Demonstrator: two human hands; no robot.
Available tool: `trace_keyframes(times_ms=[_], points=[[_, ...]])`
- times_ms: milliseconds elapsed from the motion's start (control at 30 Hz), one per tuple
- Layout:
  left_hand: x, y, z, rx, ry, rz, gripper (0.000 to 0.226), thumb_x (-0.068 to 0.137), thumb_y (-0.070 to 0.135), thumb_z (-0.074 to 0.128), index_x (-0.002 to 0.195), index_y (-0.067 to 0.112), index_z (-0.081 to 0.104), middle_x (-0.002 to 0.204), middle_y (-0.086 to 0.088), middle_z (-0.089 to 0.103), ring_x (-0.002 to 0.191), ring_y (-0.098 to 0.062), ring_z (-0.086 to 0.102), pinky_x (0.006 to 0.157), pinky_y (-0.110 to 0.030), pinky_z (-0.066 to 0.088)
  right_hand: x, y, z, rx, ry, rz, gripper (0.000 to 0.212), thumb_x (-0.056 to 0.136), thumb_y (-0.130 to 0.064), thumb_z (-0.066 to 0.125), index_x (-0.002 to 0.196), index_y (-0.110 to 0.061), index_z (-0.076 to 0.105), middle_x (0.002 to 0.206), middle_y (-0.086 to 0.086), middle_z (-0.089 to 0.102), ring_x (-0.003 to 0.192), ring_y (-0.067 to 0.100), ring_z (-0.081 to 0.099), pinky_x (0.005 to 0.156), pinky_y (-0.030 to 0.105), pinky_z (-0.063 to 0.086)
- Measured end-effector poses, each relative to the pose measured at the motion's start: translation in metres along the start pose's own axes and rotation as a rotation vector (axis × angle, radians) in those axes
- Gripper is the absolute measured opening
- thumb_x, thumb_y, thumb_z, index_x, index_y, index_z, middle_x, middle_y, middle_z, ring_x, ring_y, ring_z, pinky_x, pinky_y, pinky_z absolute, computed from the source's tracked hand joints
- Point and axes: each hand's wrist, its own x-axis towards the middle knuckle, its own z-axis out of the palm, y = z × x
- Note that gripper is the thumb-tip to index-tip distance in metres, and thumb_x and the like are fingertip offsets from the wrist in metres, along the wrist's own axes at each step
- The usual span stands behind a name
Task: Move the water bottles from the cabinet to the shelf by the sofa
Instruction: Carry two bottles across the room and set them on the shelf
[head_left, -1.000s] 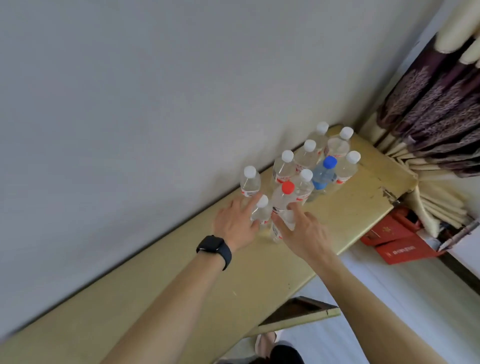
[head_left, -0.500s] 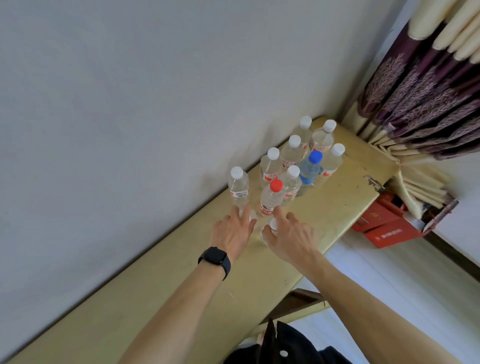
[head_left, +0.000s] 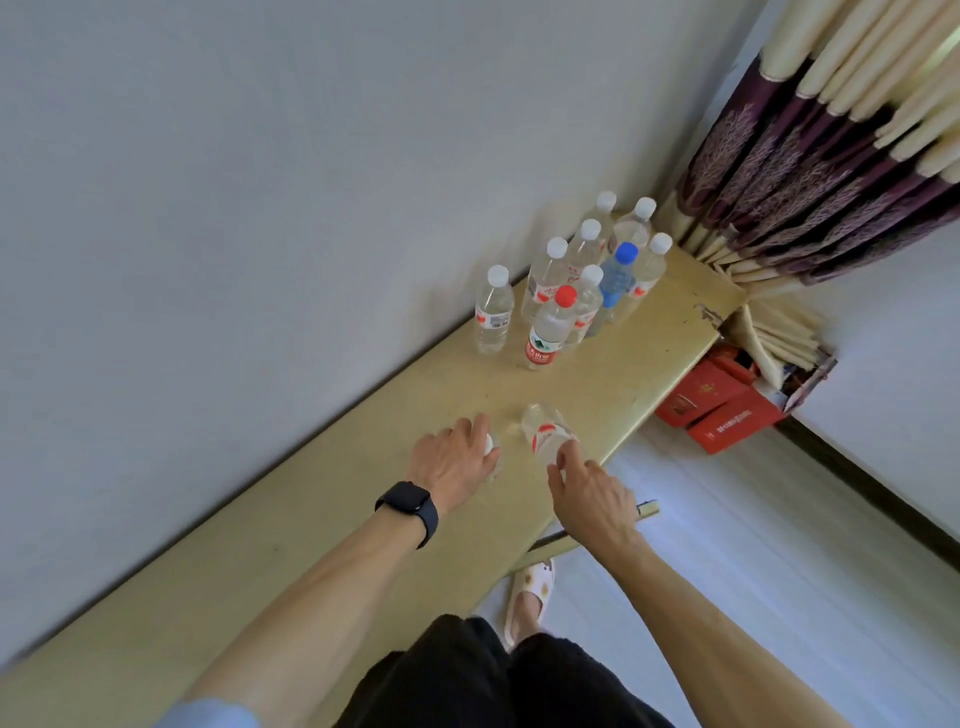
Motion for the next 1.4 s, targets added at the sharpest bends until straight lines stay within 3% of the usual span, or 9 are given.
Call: trace_keyframes(times_ms=[100, 233, 467, 767, 900, 1100, 1267, 1400], points=[[-0.014, 0.006, 0.006, 0.051, 0.018, 0.095, 0.041, 0.102, 0.048, 0.033, 0.121, 0.014, 0.043, 0.105, -0.004, 0.064, 0.089, -0.026, 0.062, 0.072, -0.036, 0.038, -0.032, 0.015, 0.001, 0.065, -0.001, 0.076, 0.023, 0.102, -0.046, 0.031, 0.106, -0.024, 0.036, 0.084, 0.001, 0.060, 0.067, 0.027, 0.058, 0.055, 0.035, 0.042], [-0.022, 0.028, 0.005, 0.041, -0.001, 0.201, 0.037, 0.101, 0.048, 0.032, 0.115, 0.015, 0.045, 0.103, -0.002, 0.064, 0.089, -0.025, 0.060, 0.071, -0.036, 0.030, -0.059, 0.040, -0.016, 0.167, -0.001, 0.192, 0.022, 0.102, -0.045, 0.032, 0.109, -0.026, 0.039, 0.082, 0.001, 0.060, 0.075, 0.027, 0.056, 0.059, 0.035, 0.040], [-0.024, 0.128, -0.019, 0.067, 0.012, 0.573, 0.035, 0.100, 0.050, 0.034, 0.106, 0.019, 0.048, 0.094, 0.000, 0.064, 0.083, -0.025, 0.059, 0.073, -0.037, 0.036, -0.143, 0.116, -0.047, 0.195, 0.041, 0.504, 0.022, 0.095, -0.047, 0.037, 0.106, -0.028, 0.042, 0.091, 0.010, 0.062, 0.079, 0.032, 0.049, 0.067, 0.037, 0.038], [-0.048, 0.369, -0.032, 0.157, 0.110, 1.032, 0.031, 0.099, 0.052, 0.036, 0.106, 0.024, 0.045, 0.093, 0.006, 0.063, 0.085, -0.020, 0.062, 0.080, -0.037, 0.042, -0.328, 0.264, -0.097, 0.311, 0.381, 0.834, 0.024, 0.092, -0.052, 0.040, 0.104, -0.030, 0.042, 0.079, 0.004, 0.058, 0.076, 0.032, 0.054, 0.064, 0.036, 0.039], [-0.078, 0.485, -0.039, 0.064, 0.104, 1.149, 0.034, 0.098, 0.052, 0.038, 0.109, 0.022, 0.047, 0.095, 0.003, 0.068, 0.088, -0.024, 0.064, 0.082, -0.039, 0.042, -0.413, 0.334, -0.118, 0.328, 0.564, 0.948, 0.021, 0.090, -0.051, 0.045, 0.096, -0.031, 0.039, 0.077, 0.007, 0.060, 0.074, 0.034, 0.053, 0.065, 0.037, 0.044], [-0.137, 0.661, -0.050, -0.032, 0.138, 1.376, 0.032, 0.099, 0.051, 0.038, 0.106, 0.021, 0.047, 0.099, 0.002, 0.070, 0.090, -0.027, 0.064, 0.089, -0.037, 0.040, -0.528, 0.424, -0.143, 0.273, 0.828, 1.082, 0.022, 0.092, -0.051, 0.051, 0.096, -0.030, 0.044, 0.069, -0.001, 0.056, 0.067, 0.027, 0.049, 0.061, 0.033, 0.037], [-0.187, 0.790, -0.053, -0.037, 0.181, 1.580, 0.031, 0.099, 0.053, 0.033, 0.105, 0.026, 0.045, 0.099, 0.007, 0.069, 0.092, -0.019, 0.064, 0.092, -0.036, 0.039, -0.608, 0.488, -0.161, 0.201, 0.945, 1.222, 0.024, 0.091, -0.053, 0.051, 0.093, -0.031, 0.044, 0.066, -0.006, 0.055, 0.066, 0.025, 0.051, 0.059, 0.032, 0.036], [-0.218, 0.886, -0.049, -0.049, 0.206, 1.713, 0.034, 0.098, 0.054, 0.034, 0.108, 0.025, 0.047, 0.103, 0.006, 0.071, 0.097, -0.018, 0.065, 0.089, -0.038, 0.041, -0.658, 0.541, -0.179, 0.159, 0.934, 1.316, 0.022, 0.093, -0.052, 0.048, 0.094, -0.031, 0.044, 0.071, -0.005, 0.058, 0.071, 0.026, 0.052, 0.061, 0.033, 0.038]])
